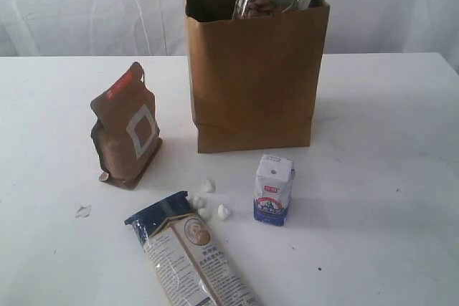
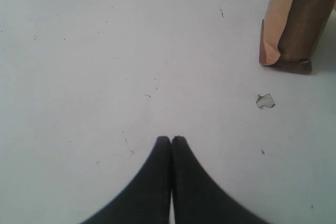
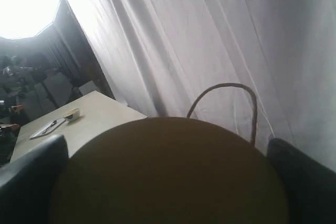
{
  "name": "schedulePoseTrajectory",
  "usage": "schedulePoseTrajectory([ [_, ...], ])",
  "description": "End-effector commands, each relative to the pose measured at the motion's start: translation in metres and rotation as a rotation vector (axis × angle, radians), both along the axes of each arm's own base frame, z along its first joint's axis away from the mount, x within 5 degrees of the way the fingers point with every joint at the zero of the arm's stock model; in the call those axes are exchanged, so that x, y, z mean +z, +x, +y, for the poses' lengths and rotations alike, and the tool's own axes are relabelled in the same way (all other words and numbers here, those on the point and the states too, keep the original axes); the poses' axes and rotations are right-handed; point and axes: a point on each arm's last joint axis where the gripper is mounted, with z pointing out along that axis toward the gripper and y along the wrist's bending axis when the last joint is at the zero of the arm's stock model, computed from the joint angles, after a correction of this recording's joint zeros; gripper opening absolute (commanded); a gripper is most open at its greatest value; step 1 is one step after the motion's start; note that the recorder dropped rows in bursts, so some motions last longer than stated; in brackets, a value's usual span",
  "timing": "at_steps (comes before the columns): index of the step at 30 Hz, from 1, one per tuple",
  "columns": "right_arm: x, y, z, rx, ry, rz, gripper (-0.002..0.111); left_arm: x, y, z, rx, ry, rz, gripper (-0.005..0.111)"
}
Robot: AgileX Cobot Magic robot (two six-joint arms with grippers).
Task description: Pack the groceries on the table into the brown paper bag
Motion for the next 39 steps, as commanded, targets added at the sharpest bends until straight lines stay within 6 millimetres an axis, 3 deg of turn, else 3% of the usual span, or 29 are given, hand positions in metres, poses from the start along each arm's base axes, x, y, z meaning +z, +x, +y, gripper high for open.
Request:
schedulePoseTrajectory([
  [1,0.015,-0.005,0.0,0.008,0.047,-0.032,0.0,-0.001,0.0,0.0,-0.002,-0.009,0.001,0.0],
  [4,0.013,-0.004,0.0,0.006,0.022,-0.03,0.0,-0.001,0.0,0.0,-0.002,-0.009,0.001,0.0],
  [10,-0.008,-0.011,0.002,0.088,-0.222,-0.021,0.0,-0.001,0.0,0.0,-0.002,-0.009,0.001,0.0],
  [18,-0.008,-0.002,0.016,-0.015,-0.245,-0.047,0.0,-0.001,0.0,0.0,-0.002,-0.009,0.001,0.0],
  [25,-0.013,0.001,0.035,-0.065,-0.316,-0.057,0.041,-0.001,0.0,0.0,-0.002,-0.009,0.001,0.0],
  [32,-0.023,-0.005,0.036,0.01,-0.417,-0.026,0.046,-0.001,0.0,0.0,-0.002,-0.009,0.001,0.0],
  [39,-0.026,-0.005,0.035,0.015,-0.446,0.005,0.064,-0.001,0.0,0.0,-0.002,-0.009,0.001,0.0],
])
